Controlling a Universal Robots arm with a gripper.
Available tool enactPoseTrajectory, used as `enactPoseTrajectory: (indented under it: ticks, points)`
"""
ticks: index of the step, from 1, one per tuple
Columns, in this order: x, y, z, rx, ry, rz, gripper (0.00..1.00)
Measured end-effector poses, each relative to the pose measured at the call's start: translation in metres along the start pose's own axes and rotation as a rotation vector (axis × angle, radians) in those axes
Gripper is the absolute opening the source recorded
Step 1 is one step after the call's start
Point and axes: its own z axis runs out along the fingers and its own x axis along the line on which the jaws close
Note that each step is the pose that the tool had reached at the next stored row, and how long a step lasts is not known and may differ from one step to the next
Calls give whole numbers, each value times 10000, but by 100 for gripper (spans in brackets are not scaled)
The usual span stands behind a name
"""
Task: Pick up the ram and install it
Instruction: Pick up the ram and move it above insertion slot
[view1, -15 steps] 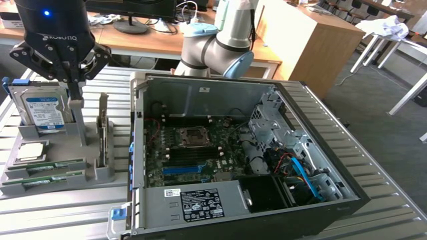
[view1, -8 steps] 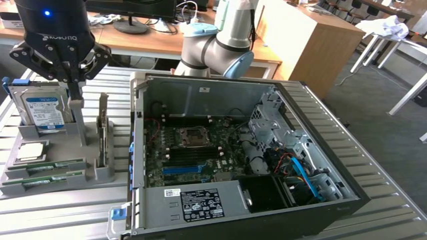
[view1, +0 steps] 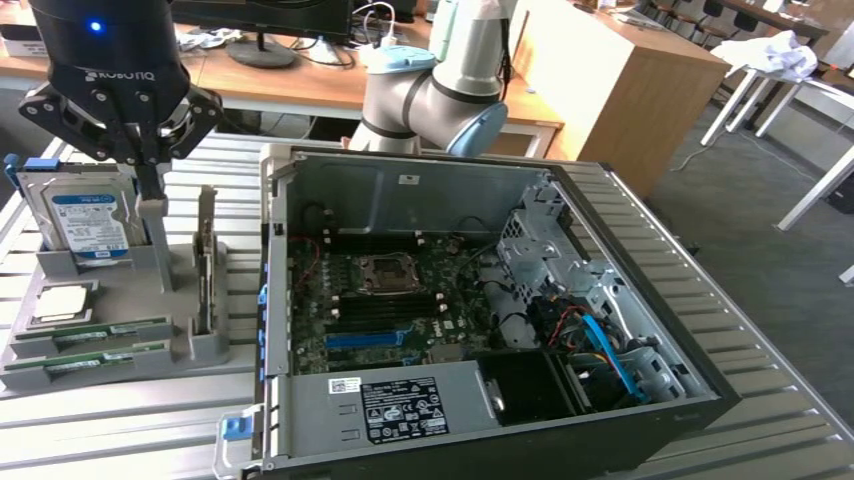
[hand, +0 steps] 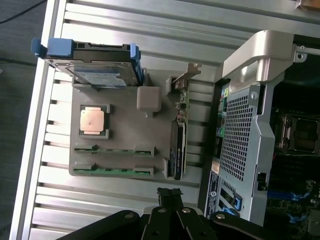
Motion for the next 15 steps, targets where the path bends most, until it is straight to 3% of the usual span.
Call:
enactPoseTrajectory:
  ticks: [15]
  points:
    - [0, 0, 0, -9, 15, -393, 11]
